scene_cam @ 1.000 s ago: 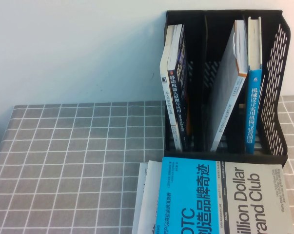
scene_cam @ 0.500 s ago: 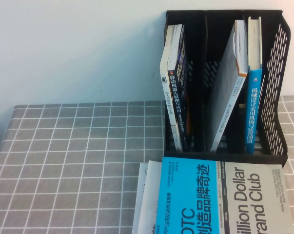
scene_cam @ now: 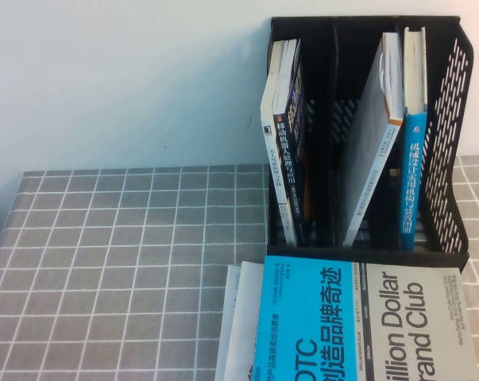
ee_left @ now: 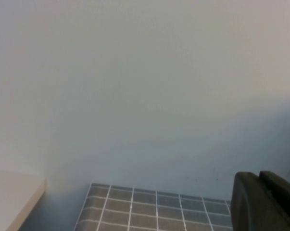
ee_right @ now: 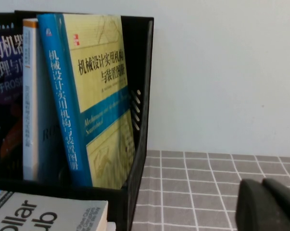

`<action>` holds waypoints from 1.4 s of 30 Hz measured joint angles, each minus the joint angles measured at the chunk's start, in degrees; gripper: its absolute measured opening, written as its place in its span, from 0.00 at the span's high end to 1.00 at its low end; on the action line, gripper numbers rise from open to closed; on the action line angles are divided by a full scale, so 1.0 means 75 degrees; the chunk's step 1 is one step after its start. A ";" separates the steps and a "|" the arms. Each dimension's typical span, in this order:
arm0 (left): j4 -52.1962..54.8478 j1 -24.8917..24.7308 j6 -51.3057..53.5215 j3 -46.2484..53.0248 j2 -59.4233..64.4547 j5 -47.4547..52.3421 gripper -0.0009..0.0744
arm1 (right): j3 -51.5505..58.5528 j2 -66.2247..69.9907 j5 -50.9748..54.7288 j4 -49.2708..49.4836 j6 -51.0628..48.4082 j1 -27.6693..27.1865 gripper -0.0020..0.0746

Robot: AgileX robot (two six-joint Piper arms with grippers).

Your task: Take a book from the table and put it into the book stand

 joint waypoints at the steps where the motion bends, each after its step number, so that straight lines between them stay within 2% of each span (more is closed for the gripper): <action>1: 0.0000 0.0000 -0.0057 0.0000 0.0000 0.0114 0.99 | 0.0000 0.0000 0.0036 0.0000 0.0000 0.0000 0.98; 12: 0.0000 0.0000 -0.1514 -0.0179 0.0000 0.0652 0.99 | -0.0170 0.0000 0.0137 0.0000 0.0373 0.0000 0.98; 18: 0.0123 0.0000 -0.1615 -0.1850 0.0535 0.2120 0.99 | -0.1560 0.0000 0.1817 0.0000 0.0429 0.0000 0.98; 23: -0.0056 0.0000 -0.1550 -0.3101 0.1825 0.3205 0.99 | -0.2741 0.0593 0.3543 0.0018 0.0429 0.0000 0.98; 26: -0.0533 0.0000 -0.0869 -0.3757 0.2813 0.3880 0.99 | -0.3290 0.1375 0.4449 0.0085 0.0429 0.0000 0.98; 32: -0.2888 -0.0130 0.1342 -0.4433 0.4378 0.4713 0.99 | -0.4295 0.3233 0.5560 0.0671 -0.0261 0.0000 0.98; 36: -0.5511 -0.0333 0.3402 -0.4448 0.5172 0.5218 0.99 | -0.4596 0.4604 0.5747 0.1377 -0.0586 0.0000 0.98; 40: -0.8416 -0.0484 0.5682 -0.4448 0.6112 0.6248 0.99 | -0.4629 0.5983 0.5733 0.2152 -0.1130 0.0000 0.98; 42: -0.9429 -0.0553 0.6503 -0.4448 0.6550 0.6670 0.99 | -0.4629 0.6650 0.5617 0.2450 -0.1296 0.0000 0.98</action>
